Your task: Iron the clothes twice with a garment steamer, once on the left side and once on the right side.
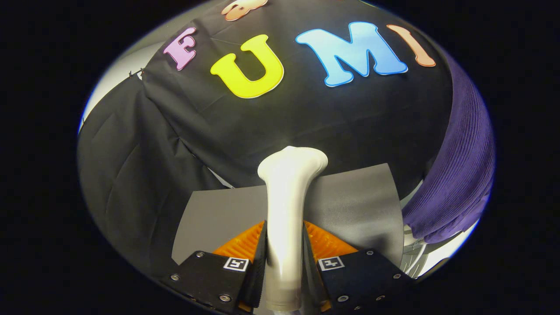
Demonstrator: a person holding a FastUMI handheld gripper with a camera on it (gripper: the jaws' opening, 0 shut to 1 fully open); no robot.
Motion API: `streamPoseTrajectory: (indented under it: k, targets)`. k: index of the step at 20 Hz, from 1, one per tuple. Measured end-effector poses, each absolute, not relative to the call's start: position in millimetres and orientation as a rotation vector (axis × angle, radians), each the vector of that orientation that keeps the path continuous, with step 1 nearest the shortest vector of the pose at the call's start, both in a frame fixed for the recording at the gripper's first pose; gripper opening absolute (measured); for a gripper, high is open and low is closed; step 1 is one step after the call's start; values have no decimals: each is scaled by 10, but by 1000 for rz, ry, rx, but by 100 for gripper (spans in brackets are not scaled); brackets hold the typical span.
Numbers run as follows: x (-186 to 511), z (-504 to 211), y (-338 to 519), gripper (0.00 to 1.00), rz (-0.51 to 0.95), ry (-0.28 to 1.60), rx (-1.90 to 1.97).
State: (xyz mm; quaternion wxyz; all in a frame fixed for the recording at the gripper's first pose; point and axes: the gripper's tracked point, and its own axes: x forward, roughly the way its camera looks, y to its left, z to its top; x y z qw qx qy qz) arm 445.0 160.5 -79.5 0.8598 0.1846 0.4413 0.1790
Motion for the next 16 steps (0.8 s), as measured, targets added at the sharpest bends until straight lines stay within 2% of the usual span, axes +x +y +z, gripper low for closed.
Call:
streamPoseTrajectory:
  k: [3,5,8,11,16]
  targets:
    - [4427,-835,1691,42,398,944,374]
    - [4377,-829,1724,35,416,942,362]
    - [4209,-782,1718,30,425,919,382]
    - [4106,-601,1625,30,406,839,377]
    - [3820,-52,1290,29,350,604,375]
